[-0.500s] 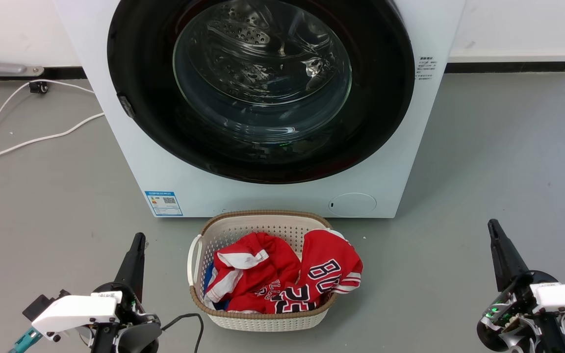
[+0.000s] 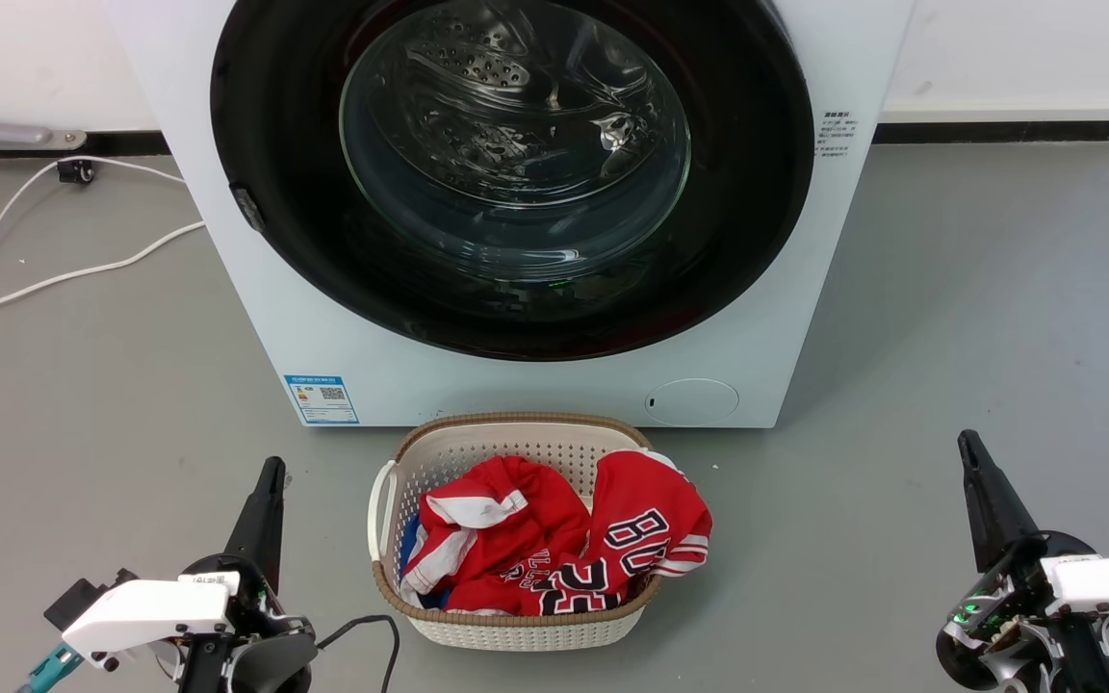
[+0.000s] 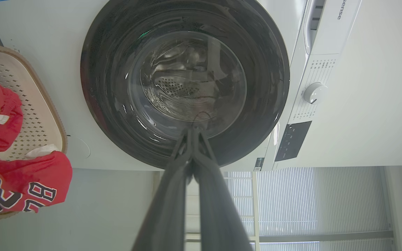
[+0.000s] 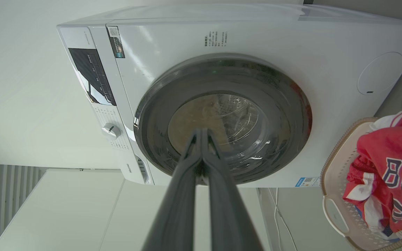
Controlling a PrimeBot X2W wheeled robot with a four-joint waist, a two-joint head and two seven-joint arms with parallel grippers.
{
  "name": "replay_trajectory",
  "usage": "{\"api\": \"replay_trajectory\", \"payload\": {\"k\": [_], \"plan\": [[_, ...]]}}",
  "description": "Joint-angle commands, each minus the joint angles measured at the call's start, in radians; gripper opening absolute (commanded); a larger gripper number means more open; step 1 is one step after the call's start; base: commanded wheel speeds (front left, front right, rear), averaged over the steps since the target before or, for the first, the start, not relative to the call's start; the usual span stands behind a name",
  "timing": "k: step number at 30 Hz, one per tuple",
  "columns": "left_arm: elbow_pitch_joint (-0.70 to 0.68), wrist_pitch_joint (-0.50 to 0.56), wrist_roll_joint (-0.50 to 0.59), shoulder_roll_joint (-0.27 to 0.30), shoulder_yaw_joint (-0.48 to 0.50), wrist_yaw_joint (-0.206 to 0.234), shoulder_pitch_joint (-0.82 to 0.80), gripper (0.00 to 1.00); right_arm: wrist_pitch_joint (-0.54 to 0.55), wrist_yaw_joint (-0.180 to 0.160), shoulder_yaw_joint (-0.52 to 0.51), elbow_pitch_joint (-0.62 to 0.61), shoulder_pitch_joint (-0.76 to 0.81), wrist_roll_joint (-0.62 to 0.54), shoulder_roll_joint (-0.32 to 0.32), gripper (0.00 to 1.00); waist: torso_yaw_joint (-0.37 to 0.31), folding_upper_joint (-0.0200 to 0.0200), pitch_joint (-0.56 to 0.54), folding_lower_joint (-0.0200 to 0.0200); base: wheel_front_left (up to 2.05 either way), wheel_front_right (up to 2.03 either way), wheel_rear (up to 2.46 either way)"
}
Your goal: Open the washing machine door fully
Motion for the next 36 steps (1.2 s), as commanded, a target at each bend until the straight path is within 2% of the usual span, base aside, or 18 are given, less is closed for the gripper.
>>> {"api": "replay_trajectory", "payload": {"k": [1, 14, 15, 23, 28, 32, 36], "plan": [[0.001, 0.006, 0.004, -0.001, 0.003, -0.003, -0.010, 0.00, 0.003, 0.000, -0.002, 0.001, -0.012, -0.006, 0.003, 0.00, 0.000, 0.0000, 0.000, 0.0000, 0.00, 0.00, 0.00], [0.001, 0.007, 0.006, -0.002, 0.005, -0.003, -0.010, 0.00, 0.004, 0.000, -0.004, 0.001, -0.012, -0.008, 0.005, 0.00, 0.000, 0.0000, 0.000, 0.0000, 0.00, 0.00, 0.00], [0.002, 0.002, 0.000, -0.001, 0.002, 0.000, 0.001, 1.00, 0.003, 0.000, -0.003, 0.002, 0.001, -0.001, 0.002, 1.00, 0.000, 0.0000, 0.000, 0.0000, 0.00, 0.00, 0.00], [0.015, -0.016, 0.003, -0.007, -0.007, 0.000, 0.033, 1.00, -0.015, 0.000, 0.000, 0.025, 0.034, -0.008, 0.005, 1.00, 0.000, 0.0000, 0.000, 0.0000, 0.00, 0.00, 0.00], [0.000, -0.041, 0.055, -0.007, -0.003, 0.001, 0.040, 1.00, -0.040, 0.000, -0.010, 0.024, 0.040, -0.039, 0.006, 1.00, 0.000, 0.0000, 0.000, 0.0000, 0.00, 0.00, 0.00], [-0.021, -0.060, 0.117, -0.007, 0.002, 0.012, 0.039, 1.00, -0.058, 0.000, -0.022, 0.021, 0.042, -0.101, 0.006, 1.00, 0.001, 0.0000, 0.001, 0.0000, 0.00, 0.00, 0.00], [-0.050, -0.078, 0.208, -0.007, -0.007, 0.034, 0.043, 1.00, -0.077, 0.000, -0.029, -0.016, 0.047, -0.228, 0.006, 1.00, 0.001, 0.0000, 0.002, 0.0000, 0.00, 0.00, 0.00]]}}
